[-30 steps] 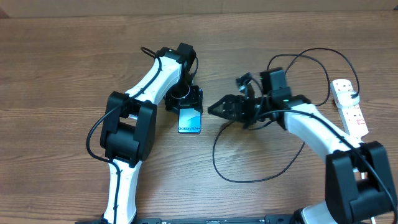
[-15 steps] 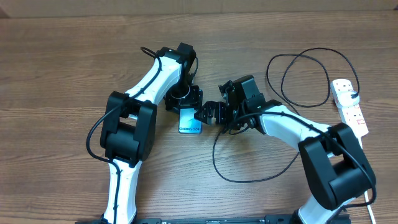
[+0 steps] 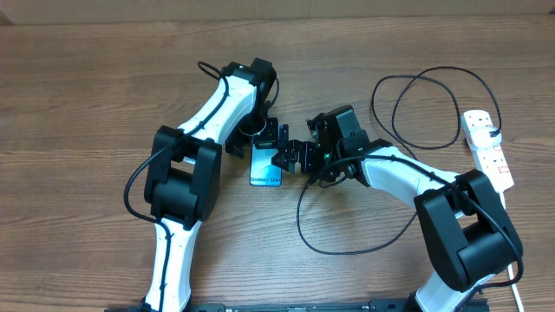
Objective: Plug charger to phone and switch on socket
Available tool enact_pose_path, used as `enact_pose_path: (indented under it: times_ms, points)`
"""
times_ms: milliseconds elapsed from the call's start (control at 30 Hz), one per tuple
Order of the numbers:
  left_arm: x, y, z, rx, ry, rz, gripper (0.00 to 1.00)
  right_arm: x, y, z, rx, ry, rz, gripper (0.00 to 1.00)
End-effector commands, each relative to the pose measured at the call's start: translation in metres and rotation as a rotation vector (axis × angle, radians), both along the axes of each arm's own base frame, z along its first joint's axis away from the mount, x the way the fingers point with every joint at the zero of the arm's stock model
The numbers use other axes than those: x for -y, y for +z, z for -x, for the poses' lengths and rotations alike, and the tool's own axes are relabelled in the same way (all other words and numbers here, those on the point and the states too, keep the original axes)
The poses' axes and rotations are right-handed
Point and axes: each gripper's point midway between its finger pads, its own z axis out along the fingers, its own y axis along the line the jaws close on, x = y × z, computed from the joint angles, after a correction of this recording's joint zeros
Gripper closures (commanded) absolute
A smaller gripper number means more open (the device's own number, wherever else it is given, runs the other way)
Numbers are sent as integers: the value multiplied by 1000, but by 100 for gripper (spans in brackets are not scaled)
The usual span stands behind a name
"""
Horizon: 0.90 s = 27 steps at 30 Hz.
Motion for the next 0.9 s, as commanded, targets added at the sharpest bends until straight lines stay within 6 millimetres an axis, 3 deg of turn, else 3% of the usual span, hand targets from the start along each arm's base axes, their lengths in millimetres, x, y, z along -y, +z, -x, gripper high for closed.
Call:
enact_pose_path:
  times_ms: [0,233,533,733,867]
  points:
    - [-5,2,-15,52,36,-86,0,1,-1,-2,1,-8,6,0]
    - [15,-3,-12,83,7,-97,0,1,-2,-1,-4,-6,10,0]
    - [19,-16,-11,154,-21,-209,0,2,-3,1,-15,-5,15,0]
    - [9,-25,-5,130,-20,-227,7,2,-3,1,-16,-5,16,0]
    - [-1,-24,-4,108,-3,-240,5,2,-3,1,-17,-5,16,0]
